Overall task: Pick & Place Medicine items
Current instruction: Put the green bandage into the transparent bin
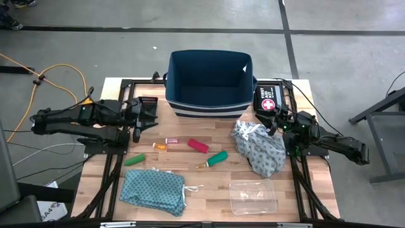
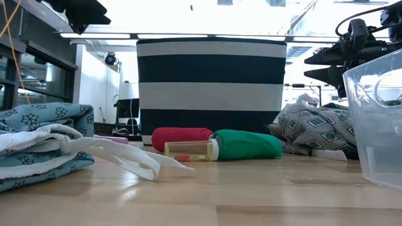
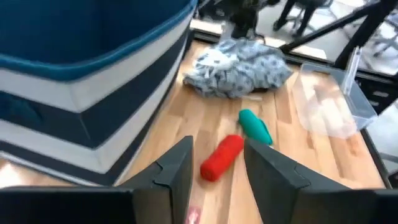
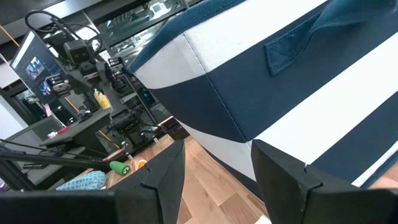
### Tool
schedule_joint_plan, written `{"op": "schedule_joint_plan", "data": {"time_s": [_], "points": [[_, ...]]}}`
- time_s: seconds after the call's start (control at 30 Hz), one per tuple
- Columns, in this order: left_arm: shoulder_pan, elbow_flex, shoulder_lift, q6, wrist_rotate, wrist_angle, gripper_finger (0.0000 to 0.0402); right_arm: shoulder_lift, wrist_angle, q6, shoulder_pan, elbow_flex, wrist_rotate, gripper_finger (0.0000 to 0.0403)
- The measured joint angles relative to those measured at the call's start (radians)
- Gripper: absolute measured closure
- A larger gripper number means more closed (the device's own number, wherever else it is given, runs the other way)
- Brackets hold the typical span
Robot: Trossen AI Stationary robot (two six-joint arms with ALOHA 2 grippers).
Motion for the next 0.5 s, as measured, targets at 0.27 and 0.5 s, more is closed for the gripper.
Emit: {"op": "schedule_joint_plan", "data": {"time_s": [0.27,0.5], "points": [[-0.092,0.004,0.054,-0.176,-0.022,-0.104,0.0266,0.0,0.0,0.0,0.0,0.0,0.0,0.023],[-0.1,0.004,0.071,-0.39,0.053,-0.291,0.0266,0.0,0.0,0.0,0.0,0.0,0.0,0.023]]}}
